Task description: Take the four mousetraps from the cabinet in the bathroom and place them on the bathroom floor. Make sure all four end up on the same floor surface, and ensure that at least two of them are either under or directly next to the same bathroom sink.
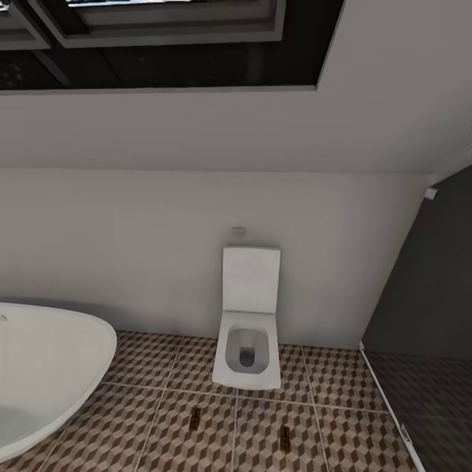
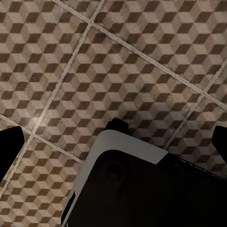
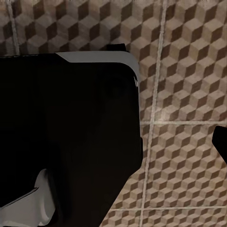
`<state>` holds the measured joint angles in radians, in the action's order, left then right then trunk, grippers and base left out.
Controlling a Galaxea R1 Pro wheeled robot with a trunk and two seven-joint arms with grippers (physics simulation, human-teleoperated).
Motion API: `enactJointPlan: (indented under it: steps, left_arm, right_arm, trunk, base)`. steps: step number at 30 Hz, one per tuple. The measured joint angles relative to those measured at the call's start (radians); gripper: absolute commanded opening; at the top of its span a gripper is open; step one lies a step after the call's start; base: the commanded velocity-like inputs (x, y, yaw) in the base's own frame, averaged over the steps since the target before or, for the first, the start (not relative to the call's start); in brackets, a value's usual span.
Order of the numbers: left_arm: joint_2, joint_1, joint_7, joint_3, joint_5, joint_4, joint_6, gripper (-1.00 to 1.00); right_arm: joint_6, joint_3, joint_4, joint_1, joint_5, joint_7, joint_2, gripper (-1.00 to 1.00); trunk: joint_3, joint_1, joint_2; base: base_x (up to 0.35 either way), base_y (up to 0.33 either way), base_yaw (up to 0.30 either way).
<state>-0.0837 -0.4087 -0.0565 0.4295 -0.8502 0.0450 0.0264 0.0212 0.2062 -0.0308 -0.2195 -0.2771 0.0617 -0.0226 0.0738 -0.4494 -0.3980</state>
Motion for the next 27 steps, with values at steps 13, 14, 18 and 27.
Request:
enactJointPlan:
  steps: [13, 14, 18, 27]
  left_arm:
    - [0.0, 0.0, -0.003, 0.001, 0.001, 0.0, 0.0, 1.0]
    - [0.0, 0.0, -0.003, 0.001, 0.001, 0.0, 0.0, 1.0]
    - [0.001, 0.0, -0.003, 0.001, 0.001, -0.001, 0.0, 1.0]
    - [0.001, 0.0, -0.003, 0.001, 0.001, 0.0, 0.0, 1.0]
  right_arm:
    - [0.001, 0.001, 0.0, 0.0, 0.0, 0.0, 0.0, 1.0]
    - [0.001, 0.001, 0.001, 0.0, 0.0, 0.001, 0.0, 1.0]
    - [0.003, 0.001, 0.001, 0.0, 0.0, 0.002, 0.0, 1.0]
    - [0.003, 0.0, 0.002, 0.0, 0.0, 0.003, 0.0, 1.0]
  trunk:
    - [-0.02, 0.0, 0.0]
    - [-0.022, 0.0, 0.0]
    - [-0.026, 0.0, 0.0]
    - [-0.029, 0.0, 0.0]
  base:
    - [0.0, 0.0, 0.0]
    - [0.0, 0.0, 0.0]
    - [0.0, 0.0, 0.0]
    - [0.0, 0.0, 0.0]
